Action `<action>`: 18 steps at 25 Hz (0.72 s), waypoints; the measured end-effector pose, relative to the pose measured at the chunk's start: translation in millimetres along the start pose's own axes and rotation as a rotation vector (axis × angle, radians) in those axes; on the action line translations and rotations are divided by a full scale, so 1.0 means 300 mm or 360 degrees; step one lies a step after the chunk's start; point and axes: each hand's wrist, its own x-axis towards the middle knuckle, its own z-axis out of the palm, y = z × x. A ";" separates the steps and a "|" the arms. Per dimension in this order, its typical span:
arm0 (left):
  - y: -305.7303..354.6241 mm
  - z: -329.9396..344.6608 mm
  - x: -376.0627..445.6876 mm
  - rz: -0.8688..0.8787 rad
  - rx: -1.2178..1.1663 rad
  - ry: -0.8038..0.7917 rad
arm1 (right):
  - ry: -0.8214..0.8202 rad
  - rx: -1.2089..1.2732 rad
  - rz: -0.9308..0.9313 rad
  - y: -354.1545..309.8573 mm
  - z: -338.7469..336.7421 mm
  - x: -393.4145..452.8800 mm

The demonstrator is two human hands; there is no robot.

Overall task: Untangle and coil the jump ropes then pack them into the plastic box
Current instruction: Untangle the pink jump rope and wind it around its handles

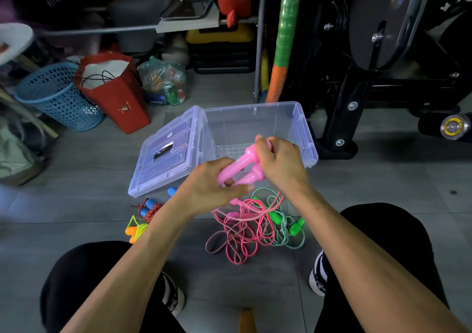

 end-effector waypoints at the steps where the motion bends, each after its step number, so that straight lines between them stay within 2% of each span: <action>1: -0.016 0.007 0.003 0.0015 0.0336 0.0079 | 0.0016 -0.0003 0.0028 -0.001 0.006 -0.004; 3: -0.045 0.022 0.011 0.0019 0.0678 0.0277 | 0.0010 0.0026 0.0068 -0.004 0.011 -0.011; 7: -0.061 0.041 0.019 0.0124 0.0776 0.0492 | -0.0142 0.0096 0.0202 -0.022 -0.006 -0.004; 11: -0.066 0.049 0.011 0.0098 0.1045 0.0488 | -0.0210 0.0069 0.0137 -0.036 -0.006 -0.025; 14: -0.060 0.076 0.021 0.0164 0.1191 0.0568 | -0.0178 0.0125 0.0228 -0.043 -0.003 -0.032; 16: -0.059 0.076 0.031 0.0041 0.1225 0.0488 | -0.0263 0.0161 0.0293 -0.038 -0.014 -0.026; 18: -0.077 0.058 0.045 -0.0135 0.1060 0.0378 | -0.0377 0.0123 0.0315 -0.033 -0.045 -0.021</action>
